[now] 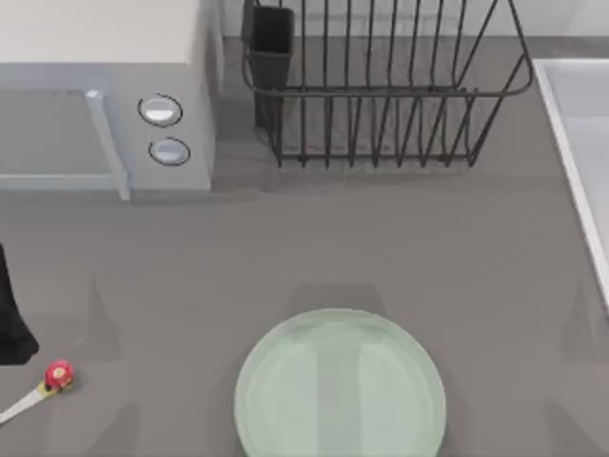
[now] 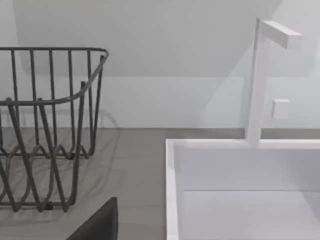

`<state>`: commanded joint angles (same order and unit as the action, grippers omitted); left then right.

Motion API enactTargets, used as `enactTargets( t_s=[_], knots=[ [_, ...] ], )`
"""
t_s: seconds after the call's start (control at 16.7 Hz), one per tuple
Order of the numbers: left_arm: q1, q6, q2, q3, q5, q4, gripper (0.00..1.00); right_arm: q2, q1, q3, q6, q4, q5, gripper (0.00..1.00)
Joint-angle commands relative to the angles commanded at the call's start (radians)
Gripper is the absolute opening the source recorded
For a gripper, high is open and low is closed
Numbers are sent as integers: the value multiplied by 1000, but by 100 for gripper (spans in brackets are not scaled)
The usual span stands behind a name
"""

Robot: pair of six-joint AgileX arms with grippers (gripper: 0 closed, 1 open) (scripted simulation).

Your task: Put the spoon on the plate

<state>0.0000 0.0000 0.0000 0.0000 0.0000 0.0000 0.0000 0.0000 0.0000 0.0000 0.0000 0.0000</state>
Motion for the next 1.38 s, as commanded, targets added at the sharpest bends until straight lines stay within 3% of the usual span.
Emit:
enactTargets(
  t_s=[0.24,0.42,1.02,1.38],
  knots=[
    [3,31,34,28,-1,-34,100,0,0,0,0,0,0,100],
    [8,135,162,121,0,-151,100,0,0,0,0,0,0,100],
    [36,678,976,592,7,-782,100,0,0,0,0,0,0,100],
    [50,903,1284,796,6,-1034,100,0,0,0,0,0,0,100]
  ],
)
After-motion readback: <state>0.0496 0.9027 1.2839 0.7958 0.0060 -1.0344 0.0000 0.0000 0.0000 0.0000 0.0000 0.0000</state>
